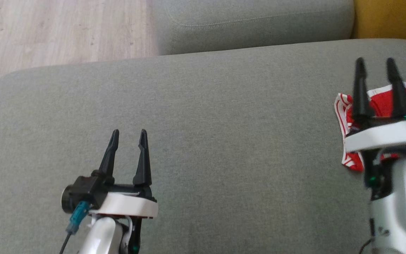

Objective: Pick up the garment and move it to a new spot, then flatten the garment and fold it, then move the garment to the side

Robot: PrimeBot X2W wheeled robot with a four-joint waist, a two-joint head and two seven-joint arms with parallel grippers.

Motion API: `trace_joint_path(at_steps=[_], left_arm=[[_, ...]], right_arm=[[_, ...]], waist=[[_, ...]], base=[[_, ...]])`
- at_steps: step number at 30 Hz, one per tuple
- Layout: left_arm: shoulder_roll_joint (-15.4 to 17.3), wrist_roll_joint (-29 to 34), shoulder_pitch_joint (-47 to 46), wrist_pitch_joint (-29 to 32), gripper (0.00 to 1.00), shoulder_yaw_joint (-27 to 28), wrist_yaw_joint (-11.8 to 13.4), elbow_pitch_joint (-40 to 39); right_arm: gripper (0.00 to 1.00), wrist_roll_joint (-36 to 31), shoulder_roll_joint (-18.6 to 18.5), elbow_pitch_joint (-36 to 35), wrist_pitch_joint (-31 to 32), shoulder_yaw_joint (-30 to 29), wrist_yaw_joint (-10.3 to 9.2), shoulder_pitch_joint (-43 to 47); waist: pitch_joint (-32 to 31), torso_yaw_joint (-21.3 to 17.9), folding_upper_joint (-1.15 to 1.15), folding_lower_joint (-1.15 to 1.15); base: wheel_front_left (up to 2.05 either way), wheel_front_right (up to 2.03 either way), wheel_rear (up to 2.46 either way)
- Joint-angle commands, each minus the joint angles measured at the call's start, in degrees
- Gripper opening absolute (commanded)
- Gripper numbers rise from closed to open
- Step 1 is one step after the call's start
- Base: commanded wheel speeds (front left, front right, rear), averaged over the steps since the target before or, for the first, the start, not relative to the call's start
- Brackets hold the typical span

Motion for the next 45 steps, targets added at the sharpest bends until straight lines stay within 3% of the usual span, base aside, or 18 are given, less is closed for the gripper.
trace_joint_path(at_steps=[1, 6, 12, 32, 45], left_arm=[[0.3, 0.6, -1.2, -0.3, 1.00, 2.1, 0.0, -1.9], [0.3, 0.7, 0.3, -0.3, 1.00, 2.3, 0.2, -1.6], [0.3, -0.4, 2.2, -0.3, 1.00, 2.6, 0.7, -1.0], [0.3, -3.1, 4.5, -0.3, 1.00, 5.1, -1.0, -1.6], [0.3, -4.2, 4.7, -0.3, 1.00, 6.2, 1.1, -0.5]], right_arm=[[1.00, -0.8, 0.5, -1.3, -2.5, 2.9, -0.04, -0.5], [1.00, -2.4, 1.0, 4.2, -9.2, 5.8, -0.04, 4.4], [1.00, -0.9, 1.1, 9.3, -11.6, 5.8, -0.04, 9.6], [1.00, -2.1, 1.1, 8.2, -11.8, 6.5, -0.04, 12.4], [1.00, -2.1, 1.1, 9.2, -11.8, 7.2, -0.04, 12.4]], waist=[[-0.3, 0.4, 0.00, 0.01], [-0.8, 1.3, 0.00, 0.01], [-1.6, 2.3, 0.00, 0.01], [-2.8, 1.9, 0.00, 0.01], [-3.0, 1.7, 0.00, 0.01]], base=[[0.00, 0.00, 0.00], [0.00, 0.00, 0.00], [0.00, 0.00, 0.00], [0.00, 0.00, 0.00], [0.00, 0.00, 0.00]])
